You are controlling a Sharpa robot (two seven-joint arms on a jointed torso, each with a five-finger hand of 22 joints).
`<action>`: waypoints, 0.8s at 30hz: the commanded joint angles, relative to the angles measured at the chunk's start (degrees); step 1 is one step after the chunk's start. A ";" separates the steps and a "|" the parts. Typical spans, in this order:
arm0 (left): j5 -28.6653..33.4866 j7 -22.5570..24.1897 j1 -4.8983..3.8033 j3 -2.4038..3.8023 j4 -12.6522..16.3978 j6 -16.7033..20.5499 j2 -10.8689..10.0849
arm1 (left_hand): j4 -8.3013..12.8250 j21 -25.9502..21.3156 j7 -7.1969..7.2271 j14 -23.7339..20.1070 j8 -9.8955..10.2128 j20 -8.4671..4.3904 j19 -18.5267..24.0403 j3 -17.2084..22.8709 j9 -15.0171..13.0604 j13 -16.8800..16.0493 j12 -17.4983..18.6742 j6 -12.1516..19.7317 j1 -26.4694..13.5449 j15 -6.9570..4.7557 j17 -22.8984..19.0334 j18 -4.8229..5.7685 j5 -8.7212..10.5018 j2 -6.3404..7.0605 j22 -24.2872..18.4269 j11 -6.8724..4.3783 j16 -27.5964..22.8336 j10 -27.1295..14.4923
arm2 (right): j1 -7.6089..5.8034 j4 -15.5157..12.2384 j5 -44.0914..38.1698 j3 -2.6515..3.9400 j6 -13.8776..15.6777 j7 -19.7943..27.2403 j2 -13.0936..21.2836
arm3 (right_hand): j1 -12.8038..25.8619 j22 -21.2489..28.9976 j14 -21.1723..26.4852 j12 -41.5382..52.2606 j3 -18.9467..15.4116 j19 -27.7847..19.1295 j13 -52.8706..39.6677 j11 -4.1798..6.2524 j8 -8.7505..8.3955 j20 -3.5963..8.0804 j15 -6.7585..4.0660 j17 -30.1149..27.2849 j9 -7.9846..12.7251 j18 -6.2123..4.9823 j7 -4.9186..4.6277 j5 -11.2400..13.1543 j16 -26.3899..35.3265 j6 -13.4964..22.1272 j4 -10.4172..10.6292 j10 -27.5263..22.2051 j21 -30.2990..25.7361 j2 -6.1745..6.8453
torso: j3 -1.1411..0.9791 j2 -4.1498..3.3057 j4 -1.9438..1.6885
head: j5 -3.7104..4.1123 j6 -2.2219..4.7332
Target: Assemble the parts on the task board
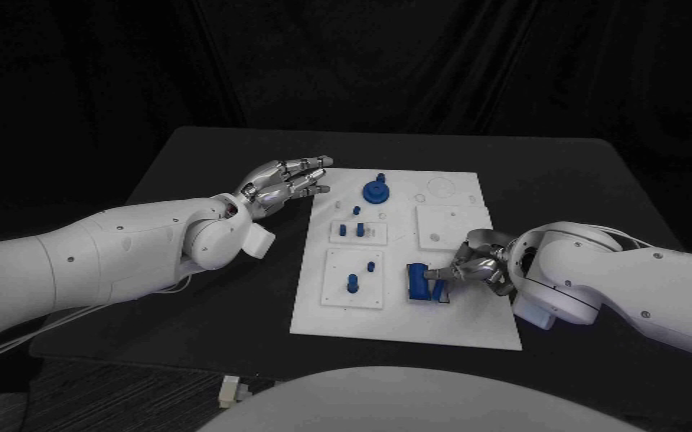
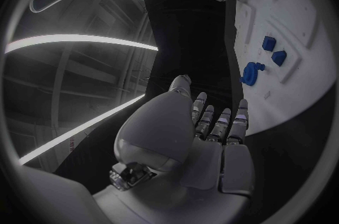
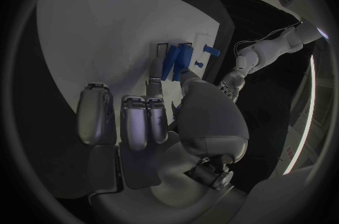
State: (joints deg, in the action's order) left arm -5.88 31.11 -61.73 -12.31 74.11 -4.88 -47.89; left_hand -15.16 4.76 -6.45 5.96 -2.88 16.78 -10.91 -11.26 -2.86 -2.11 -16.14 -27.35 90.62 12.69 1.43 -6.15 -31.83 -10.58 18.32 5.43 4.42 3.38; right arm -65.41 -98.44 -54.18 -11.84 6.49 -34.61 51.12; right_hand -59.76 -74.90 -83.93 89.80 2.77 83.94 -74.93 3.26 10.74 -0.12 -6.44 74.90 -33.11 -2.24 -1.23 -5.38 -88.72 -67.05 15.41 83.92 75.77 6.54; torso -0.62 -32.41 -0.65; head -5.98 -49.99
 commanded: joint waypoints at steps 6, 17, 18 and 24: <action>0.33 0.50 0.22 0.06 0.01 -0.85 0.06 | 0.00 0.25 -0.49 0.05 -0.37 0.05 -0.46 0.33 -0.06 -0.06 -0.29 -0.08 0.53 0.41 0.07 0.43 -0.37 0.18 -0.06 0.28 0.25 0.13 | 0.15 -0.20 -1.68 -0.02 0.76 -0.45 0.16 | 0.93 -10.71 -5.43 0.20 -2.05 0.75 -15.07 -0.25 0.73 -0.08 0.19 11.92 -0.28 -1.06 0.00 1.47 0.06 0.92 1.19 6.08 -0.45 -0.48 | -0.01 0.00 0.00 | -0.06 -0.01; 0.33 0.44 0.48 0.06 -0.11 -0.99 0.10 | 0.05 0.26 -0.50 0.09 -0.38 0.04 -0.50 0.38 -0.06 -0.07 -0.31 -0.11 0.59 0.44 0.08 0.45 -0.40 0.17 -0.04 0.29 0.28 0.14 | 0.15 -0.23 -2.11 -0.02 0.41 -0.43 0.20 | -7.27 -10.69 -5.43 0.20 0.02 0.71 -15.07 0.25 3.38 0.30 -0.24 11.95 -2.31 -1.09 0.59 -29.79 0.04 2.71 -3.62 6.08 -0.54 -2.88 | -0.01 0.00 0.02 | 0.14 -0.01; 0.33 0.44 0.49 0.06 -0.12 -0.99 0.10 | 0.05 0.26 -0.50 0.09 -0.38 0.04 -0.50 0.38 -0.06 -0.07 -0.31 -0.11 0.59 0.44 0.08 0.45 -0.40 0.17 -0.04 0.29 0.28 0.14 | 0.15 -0.24 -2.14 -0.02 0.33 -0.43 0.21 | -7.47 -10.71 -5.43 0.20 0.28 0.73 -15.07 0.31 3.59 0.35 -0.29 11.96 -2.48 -1.08 0.65 -31.59 0.04 2.82 -3.81 6.08 -0.50 -2.89 | -0.01 0.01 0.03 | 0.08 -0.01; 0.33 0.40 0.56 0.06 -0.15 -1.00 0.06 | 0.05 0.26 -0.50 0.09 -0.38 0.04 -0.50 0.38 -0.06 -0.07 -0.31 -0.11 0.59 0.44 0.08 0.45 -0.40 0.17 -0.04 0.29 0.28 0.14 | 0.15 -0.29 -2.17 -0.02 -0.04 -0.49 0.34 | -7.74 -10.72 -5.47 0.20 2.15 0.75 -15.07 0.64 5.51 0.59 -0.55 12.12 -4.25 -1.07 1.02 -40.04 -0.03 3.24 -4.81 6.08 -0.47 -2.48 | -0.02 0.00 0.00 | 0.10 -0.01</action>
State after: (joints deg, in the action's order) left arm -5.88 30.94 -61.24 -12.32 73.90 -5.19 -47.90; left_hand -15.16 4.76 -6.65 5.96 -2.88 16.78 -10.91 -11.27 -2.86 -2.11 -16.14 -27.55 90.62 12.69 1.43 -6.16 -32.06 -10.58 18.33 5.43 4.42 3.38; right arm -65.41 -98.62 -55.80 -11.87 6.65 -34.60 51.35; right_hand -67.25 -74.91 -83.97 89.80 4.66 84.15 -74.92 3.50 16.06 0.09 -6.48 74.90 -37.18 -2.24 -0.34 -44.94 -88.72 -64.15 10.57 84.13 75.50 4.04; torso -0.62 -32.39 -0.64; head -5.99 -49.99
